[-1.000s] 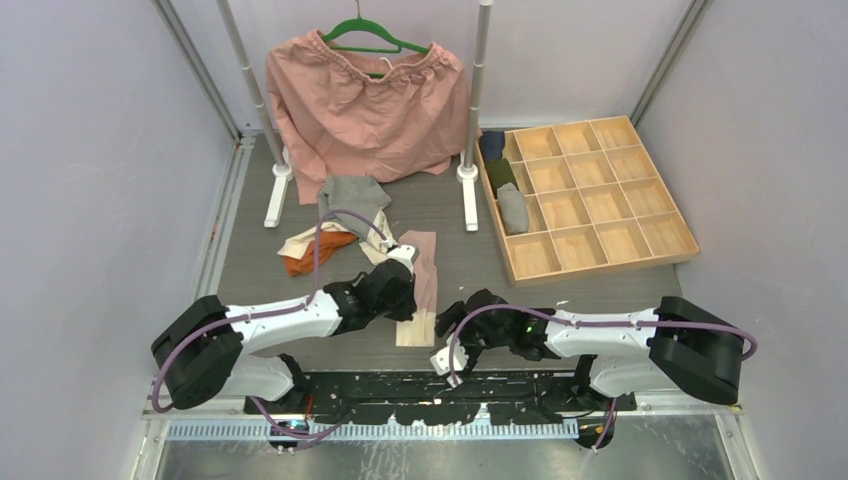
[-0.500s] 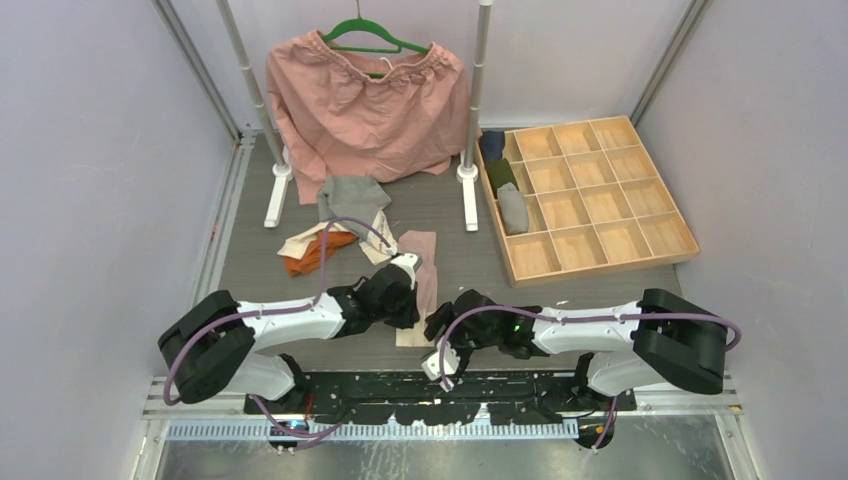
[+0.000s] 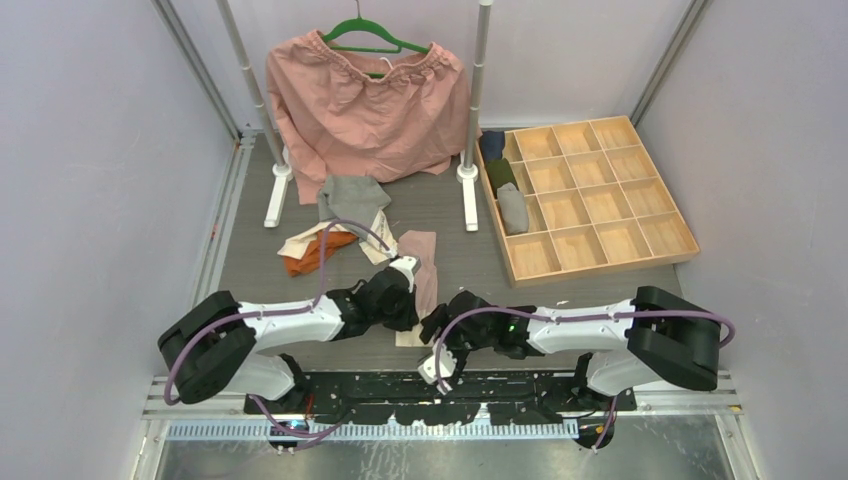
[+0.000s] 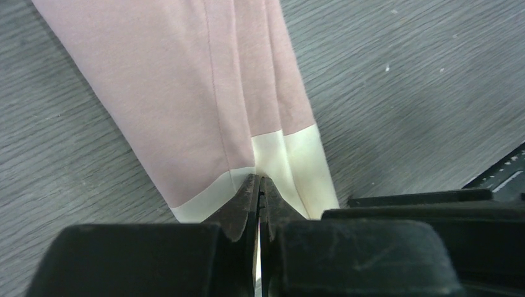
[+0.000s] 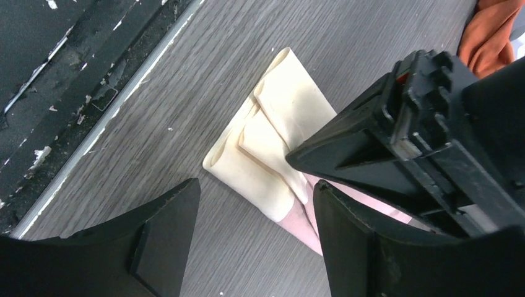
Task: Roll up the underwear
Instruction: Roll the underwear to the center of the board.
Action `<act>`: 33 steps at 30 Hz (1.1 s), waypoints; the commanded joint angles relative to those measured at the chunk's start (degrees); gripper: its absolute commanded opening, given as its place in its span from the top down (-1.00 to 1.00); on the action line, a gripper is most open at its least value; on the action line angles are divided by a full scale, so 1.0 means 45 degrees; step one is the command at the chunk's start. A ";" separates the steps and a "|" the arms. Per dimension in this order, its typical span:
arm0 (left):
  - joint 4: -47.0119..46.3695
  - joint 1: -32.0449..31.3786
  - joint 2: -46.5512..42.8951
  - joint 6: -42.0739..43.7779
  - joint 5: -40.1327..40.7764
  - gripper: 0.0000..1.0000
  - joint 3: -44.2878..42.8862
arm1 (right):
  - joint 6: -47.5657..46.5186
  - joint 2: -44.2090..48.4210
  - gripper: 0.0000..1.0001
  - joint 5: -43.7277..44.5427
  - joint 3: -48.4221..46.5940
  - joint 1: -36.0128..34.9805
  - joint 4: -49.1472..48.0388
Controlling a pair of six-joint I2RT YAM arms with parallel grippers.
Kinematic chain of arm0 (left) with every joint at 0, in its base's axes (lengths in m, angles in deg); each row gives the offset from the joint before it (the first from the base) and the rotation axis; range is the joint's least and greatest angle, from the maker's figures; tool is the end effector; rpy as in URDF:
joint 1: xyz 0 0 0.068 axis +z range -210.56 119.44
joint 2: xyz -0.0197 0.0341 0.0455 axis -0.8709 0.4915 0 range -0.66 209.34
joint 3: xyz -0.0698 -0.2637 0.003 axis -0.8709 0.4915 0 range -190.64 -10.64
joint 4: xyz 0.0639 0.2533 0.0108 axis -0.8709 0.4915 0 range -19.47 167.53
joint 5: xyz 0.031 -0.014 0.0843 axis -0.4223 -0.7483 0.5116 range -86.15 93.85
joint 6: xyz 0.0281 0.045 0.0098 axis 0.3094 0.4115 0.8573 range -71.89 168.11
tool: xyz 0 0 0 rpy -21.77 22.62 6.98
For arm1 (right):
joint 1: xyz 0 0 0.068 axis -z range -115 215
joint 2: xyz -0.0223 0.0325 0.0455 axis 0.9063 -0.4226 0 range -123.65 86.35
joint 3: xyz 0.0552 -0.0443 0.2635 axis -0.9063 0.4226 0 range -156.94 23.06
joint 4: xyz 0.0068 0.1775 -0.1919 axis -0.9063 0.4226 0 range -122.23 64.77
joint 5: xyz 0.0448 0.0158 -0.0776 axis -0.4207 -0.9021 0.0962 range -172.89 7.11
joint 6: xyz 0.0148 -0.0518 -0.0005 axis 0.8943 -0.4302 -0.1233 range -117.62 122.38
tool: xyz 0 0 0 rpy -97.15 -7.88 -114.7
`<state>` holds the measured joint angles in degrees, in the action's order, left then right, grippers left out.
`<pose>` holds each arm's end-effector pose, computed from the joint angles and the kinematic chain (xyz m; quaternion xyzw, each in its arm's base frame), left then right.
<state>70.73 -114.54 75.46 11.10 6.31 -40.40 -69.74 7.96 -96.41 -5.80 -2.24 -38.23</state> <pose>0.1451 -0.1968 0.1543 0.1291 0.9198 -0.2499 0.2735 0.0891 0.2342 0.1499 -0.8718 0.2733 0.0915 0.3960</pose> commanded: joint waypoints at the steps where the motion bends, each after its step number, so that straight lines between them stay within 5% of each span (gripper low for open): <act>1: -0.0588 0.0061 0.0563 -0.0119 0.0234 0.99 0.0308 | -0.0259 -0.0454 -0.46 0.0001 -0.0270 -0.0189 0.0785; 19: -0.0894 0.0061 0.1063 -0.0193 -0.0141 0.99 0.0598 | -0.1258 -0.2182 -0.21 0.0160 -0.1175 -0.0287 0.2310; 33: -0.0964 0.0061 0.1594 -0.0212 -0.0320 0.99 0.0407 | -0.1303 -0.2903 0.18 -0.0628 -0.1574 -0.0277 0.2328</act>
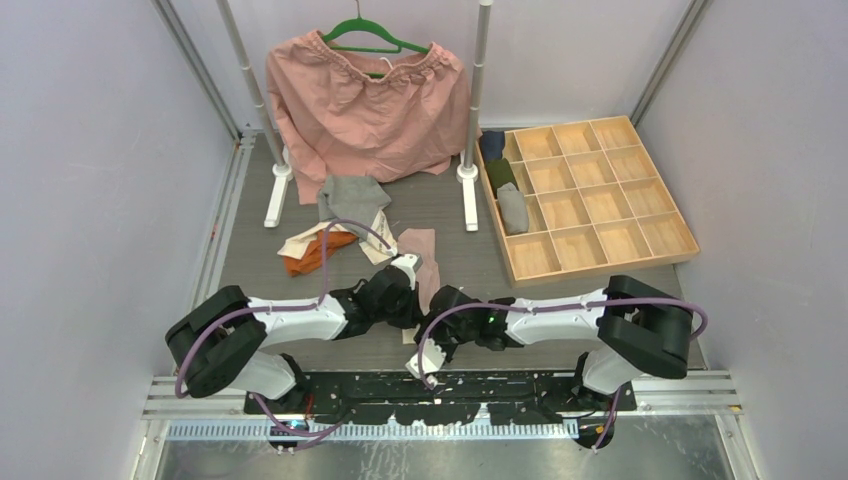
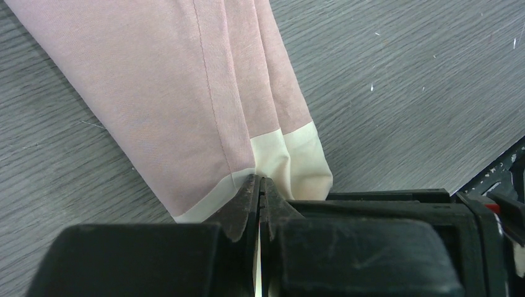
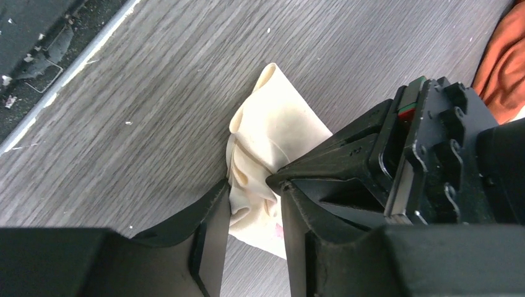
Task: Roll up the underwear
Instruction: Roll the underwear to the center of the board.
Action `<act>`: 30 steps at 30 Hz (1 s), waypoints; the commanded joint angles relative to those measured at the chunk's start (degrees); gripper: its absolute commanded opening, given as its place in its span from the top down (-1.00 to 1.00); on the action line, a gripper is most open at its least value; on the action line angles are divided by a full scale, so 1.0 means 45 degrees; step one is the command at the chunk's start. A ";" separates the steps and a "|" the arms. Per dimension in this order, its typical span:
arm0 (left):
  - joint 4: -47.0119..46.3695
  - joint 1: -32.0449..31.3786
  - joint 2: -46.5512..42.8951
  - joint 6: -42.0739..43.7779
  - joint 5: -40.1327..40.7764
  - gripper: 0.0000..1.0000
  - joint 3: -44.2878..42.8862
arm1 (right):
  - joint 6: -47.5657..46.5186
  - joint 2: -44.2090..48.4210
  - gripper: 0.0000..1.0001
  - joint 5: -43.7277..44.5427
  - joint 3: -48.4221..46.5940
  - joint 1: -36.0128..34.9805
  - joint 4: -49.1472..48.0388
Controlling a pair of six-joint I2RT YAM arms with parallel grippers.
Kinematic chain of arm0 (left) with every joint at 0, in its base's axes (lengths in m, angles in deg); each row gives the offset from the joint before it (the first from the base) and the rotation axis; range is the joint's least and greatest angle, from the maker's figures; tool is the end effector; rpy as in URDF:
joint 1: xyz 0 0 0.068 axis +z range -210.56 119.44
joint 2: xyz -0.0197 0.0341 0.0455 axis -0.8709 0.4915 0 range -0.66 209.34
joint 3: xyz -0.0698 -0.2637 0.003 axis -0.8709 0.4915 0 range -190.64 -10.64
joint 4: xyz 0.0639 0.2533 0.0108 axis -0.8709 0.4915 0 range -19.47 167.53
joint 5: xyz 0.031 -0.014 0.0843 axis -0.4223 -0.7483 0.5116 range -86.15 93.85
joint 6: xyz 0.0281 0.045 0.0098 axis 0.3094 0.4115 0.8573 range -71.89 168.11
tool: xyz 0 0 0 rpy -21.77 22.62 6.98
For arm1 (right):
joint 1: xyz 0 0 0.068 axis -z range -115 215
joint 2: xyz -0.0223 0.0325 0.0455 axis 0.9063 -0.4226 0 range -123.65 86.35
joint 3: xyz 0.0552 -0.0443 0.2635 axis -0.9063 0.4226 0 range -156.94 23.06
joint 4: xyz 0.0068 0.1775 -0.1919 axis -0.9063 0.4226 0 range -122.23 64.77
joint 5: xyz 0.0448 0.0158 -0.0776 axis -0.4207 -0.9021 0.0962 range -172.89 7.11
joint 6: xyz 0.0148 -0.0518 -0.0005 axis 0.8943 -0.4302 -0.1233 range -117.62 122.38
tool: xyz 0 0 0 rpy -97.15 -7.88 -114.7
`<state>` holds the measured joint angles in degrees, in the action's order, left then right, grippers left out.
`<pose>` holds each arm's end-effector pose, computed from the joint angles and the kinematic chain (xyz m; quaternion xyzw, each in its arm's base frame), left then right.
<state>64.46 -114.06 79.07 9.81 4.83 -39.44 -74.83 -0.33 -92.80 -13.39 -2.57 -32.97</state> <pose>0.1502 -0.2018 0.1435 0.1188 0.9157 -0.2701 0.2727 0.1005 0.2599 0.1443 -0.8999 0.2543 0.0519 0.3505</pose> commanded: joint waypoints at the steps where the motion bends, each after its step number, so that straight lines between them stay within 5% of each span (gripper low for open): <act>1: 0.0415 -0.0046 0.0834 0.0056 0.0000 0.99 0.0194 | -0.0151 -0.1087 0.23 -0.1420 0.0116 -0.0214 0.1151; 13: 0.0390 0.0112 0.0672 -0.0126 -0.0151 0.99 0.0207 | 0.0997 -0.1101 0.97 -0.1507 0.0191 -0.0212 0.0857; 22: 0.1642 0.0989 -0.2100 -0.0158 0.0182 0.98 -0.0231 | 0.3201 -0.0196 0.98 -0.1678 0.1456 -0.0200 -0.1342; 30: 0.2133 0.1153 -0.3148 0.0617 0.0404 0.72 -0.0456 | 0.5074 0.0487 0.98 -0.1832 0.2977 -0.0181 -0.3956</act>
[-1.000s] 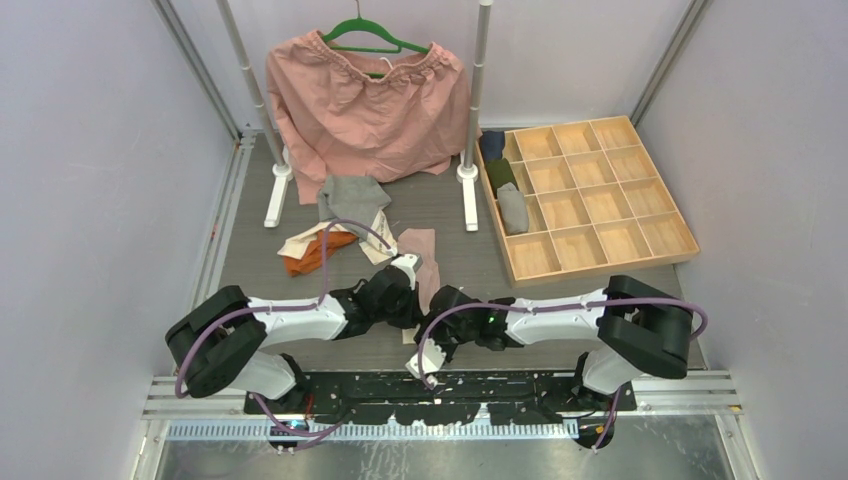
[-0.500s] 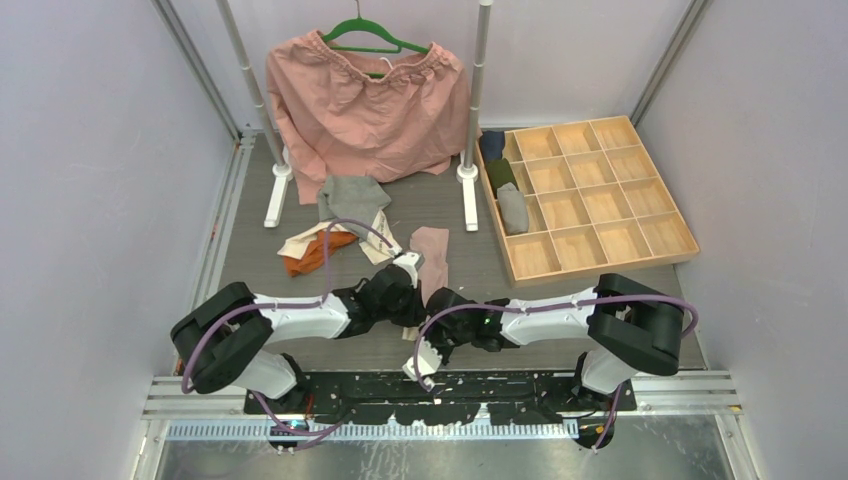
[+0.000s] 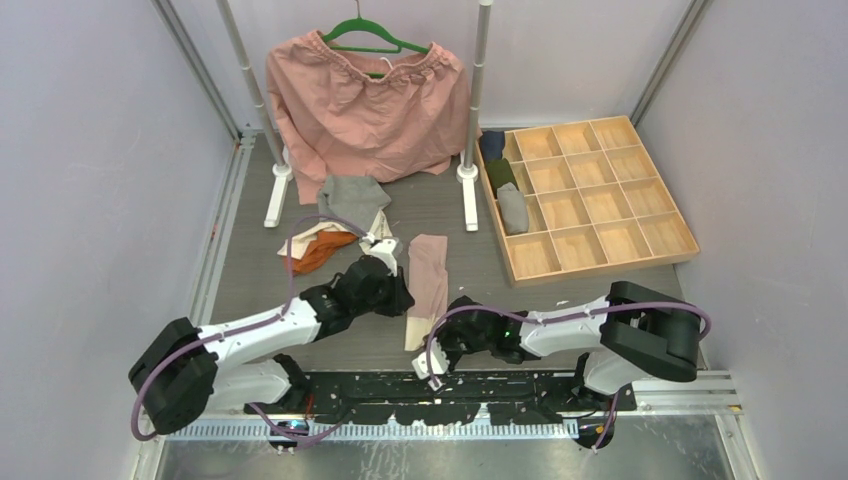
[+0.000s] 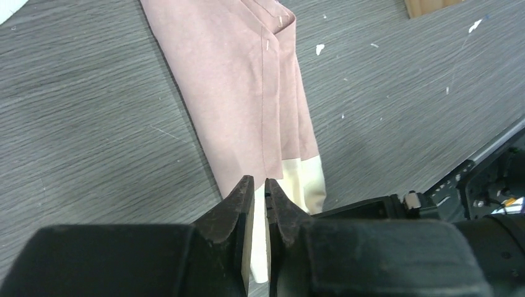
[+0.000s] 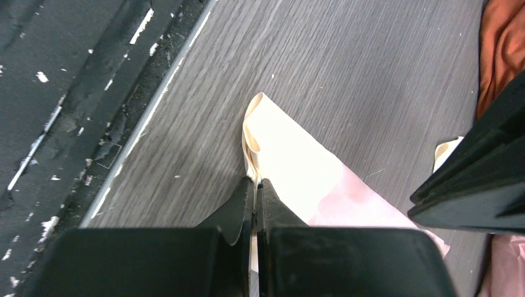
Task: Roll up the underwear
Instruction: Roll the underwear to the center of the board.
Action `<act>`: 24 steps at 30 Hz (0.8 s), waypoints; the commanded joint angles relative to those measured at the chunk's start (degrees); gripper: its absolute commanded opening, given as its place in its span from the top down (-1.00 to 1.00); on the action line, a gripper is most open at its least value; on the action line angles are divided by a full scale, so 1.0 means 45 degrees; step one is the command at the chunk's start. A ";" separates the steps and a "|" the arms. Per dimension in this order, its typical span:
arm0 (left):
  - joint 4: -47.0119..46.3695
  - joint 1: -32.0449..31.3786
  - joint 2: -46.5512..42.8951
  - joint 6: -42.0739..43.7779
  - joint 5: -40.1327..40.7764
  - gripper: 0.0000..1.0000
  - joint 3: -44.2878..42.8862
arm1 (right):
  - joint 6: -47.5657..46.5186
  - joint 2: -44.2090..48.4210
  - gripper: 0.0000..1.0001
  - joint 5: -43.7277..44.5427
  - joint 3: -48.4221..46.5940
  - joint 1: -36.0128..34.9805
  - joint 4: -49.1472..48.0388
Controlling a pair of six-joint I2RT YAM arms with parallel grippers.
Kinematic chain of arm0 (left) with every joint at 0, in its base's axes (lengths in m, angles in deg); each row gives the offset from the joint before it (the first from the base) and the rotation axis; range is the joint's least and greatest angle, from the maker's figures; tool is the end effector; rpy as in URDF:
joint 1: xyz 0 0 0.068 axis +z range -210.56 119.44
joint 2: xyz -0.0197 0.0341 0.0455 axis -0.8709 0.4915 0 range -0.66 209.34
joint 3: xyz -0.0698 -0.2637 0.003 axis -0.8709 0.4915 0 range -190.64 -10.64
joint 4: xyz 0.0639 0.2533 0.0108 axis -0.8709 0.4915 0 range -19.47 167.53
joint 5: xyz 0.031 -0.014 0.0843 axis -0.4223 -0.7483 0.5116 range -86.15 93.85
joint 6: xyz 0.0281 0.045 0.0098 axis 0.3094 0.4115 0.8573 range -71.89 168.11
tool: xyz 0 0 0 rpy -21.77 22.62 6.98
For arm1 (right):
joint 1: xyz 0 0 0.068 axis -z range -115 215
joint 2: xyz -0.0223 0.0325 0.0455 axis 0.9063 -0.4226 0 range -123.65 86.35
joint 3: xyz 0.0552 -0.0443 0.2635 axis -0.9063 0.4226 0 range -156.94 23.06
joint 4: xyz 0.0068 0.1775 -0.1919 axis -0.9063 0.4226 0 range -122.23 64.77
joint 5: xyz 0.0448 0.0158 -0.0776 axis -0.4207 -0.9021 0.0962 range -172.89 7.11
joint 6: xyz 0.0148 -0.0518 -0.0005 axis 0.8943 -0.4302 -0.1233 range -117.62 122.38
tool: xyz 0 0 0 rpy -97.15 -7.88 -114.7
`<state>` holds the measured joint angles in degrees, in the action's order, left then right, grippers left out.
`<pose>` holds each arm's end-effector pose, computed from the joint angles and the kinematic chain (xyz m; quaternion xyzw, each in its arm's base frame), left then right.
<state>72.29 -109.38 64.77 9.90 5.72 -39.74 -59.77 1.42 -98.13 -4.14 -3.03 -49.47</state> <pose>0.1520 -0.1718 0.1891 0.0760 0.8958 -0.2907 0.3274 0.0888 0.2454 0.1311 -0.8397 0.3287 0.1416 0.4083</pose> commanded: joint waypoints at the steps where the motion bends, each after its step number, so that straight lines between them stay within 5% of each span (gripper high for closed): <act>1: 0.0289 0.0158 0.0331 0.0743 0.0057 0.72 -0.0435 | 0.1932 0.0166 0.98 -0.0703 0.1061 -0.0079 -0.0574; 12: -0.0858 0.0182 0.2868 0.1885 -0.2119 0.85 -0.0973 | 0.3787 0.1065 0.98 -0.1085 0.2205 -0.0043 -0.2656; 24: -0.0672 0.0165 0.2728 0.2126 -0.2266 0.88 -0.0498 | 0.6552 0.1906 0.98 -0.1170 0.2595 0.0298 -0.3857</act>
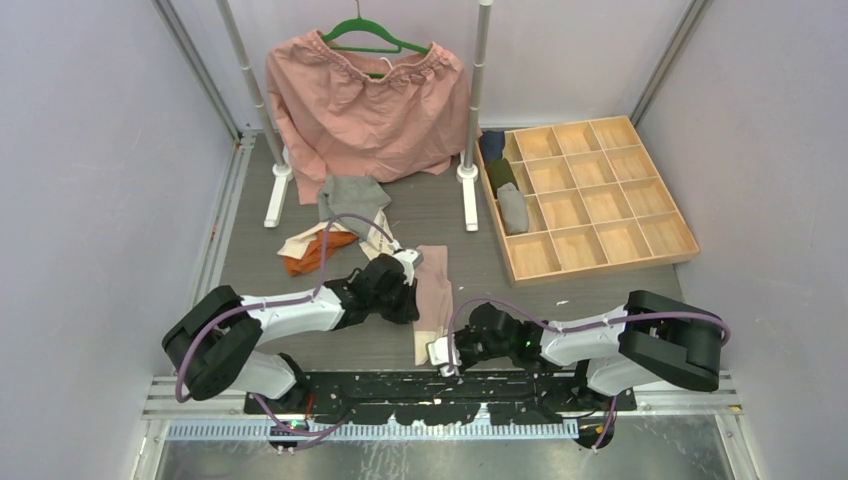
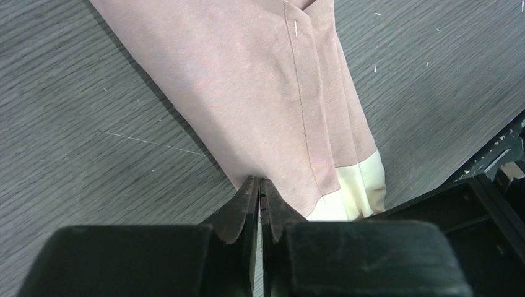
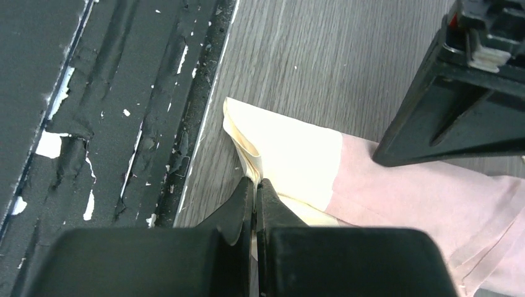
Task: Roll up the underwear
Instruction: Roll the underwear to the center of the board.
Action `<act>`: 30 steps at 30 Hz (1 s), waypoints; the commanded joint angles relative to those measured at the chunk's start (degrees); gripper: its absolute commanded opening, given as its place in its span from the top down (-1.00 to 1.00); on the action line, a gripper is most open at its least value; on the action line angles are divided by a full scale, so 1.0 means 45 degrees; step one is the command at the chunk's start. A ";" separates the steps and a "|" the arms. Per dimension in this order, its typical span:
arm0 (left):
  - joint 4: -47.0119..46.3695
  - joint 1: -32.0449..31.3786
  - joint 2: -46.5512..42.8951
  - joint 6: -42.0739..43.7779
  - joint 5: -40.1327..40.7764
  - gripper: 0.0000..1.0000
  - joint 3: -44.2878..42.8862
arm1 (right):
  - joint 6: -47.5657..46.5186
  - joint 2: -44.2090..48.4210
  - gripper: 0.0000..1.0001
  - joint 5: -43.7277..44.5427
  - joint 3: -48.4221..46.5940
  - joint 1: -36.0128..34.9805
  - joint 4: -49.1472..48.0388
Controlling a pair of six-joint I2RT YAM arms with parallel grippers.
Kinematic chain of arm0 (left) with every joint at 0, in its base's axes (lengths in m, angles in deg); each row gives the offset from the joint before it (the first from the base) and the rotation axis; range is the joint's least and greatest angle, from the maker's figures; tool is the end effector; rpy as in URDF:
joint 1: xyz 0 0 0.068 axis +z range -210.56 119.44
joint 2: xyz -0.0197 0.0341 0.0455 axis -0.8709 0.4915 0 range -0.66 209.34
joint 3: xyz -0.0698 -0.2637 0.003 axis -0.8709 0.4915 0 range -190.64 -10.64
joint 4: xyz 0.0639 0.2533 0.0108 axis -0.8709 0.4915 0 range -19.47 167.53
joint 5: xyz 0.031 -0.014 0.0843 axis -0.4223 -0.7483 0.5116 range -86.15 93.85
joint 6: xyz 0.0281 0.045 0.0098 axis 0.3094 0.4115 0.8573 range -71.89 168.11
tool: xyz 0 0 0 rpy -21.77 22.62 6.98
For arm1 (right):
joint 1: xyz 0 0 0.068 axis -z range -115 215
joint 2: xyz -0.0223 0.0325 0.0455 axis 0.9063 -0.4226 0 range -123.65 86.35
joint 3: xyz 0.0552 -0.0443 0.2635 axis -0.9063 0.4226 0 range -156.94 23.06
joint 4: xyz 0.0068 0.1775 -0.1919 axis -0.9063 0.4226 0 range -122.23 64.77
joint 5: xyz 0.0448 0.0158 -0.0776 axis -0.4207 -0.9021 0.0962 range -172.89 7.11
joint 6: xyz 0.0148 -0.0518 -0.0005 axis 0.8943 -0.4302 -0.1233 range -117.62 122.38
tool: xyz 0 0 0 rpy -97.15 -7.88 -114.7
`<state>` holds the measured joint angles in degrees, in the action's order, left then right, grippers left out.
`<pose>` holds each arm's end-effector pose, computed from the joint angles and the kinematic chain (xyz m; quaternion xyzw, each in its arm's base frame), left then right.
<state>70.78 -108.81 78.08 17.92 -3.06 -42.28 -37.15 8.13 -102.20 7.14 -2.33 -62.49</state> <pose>0.1655 -0.1917 0.1533 0.1675 0.9149 -0.2730 0.2457 0.0755 0.2117 0.1259 -0.7410 0.4485 0.2573 0.4284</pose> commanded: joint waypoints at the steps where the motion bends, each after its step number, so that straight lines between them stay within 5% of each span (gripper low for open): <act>1: -0.0313 0.0038 -0.0295 0.0358 -0.0327 0.89 0.0115 | 0.1781 0.0451 0.98 -0.0258 0.0068 0.0181 -0.0996; 14: -0.0819 0.0038 -0.1704 0.0456 -0.0690 0.91 0.0345 | 0.3984 0.0963 0.98 -0.1088 -0.0114 0.1155 -0.1263; 30: -0.1928 -0.0098 -0.0170 0.0047 -0.1548 0.97 0.0943 | 0.4902 0.1288 0.98 -0.1531 -0.0349 0.2072 -0.0930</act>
<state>65.10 -108.99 76.86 18.51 -9.45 -38.91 -16.19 12.24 -107.86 7.29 6.22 -65.60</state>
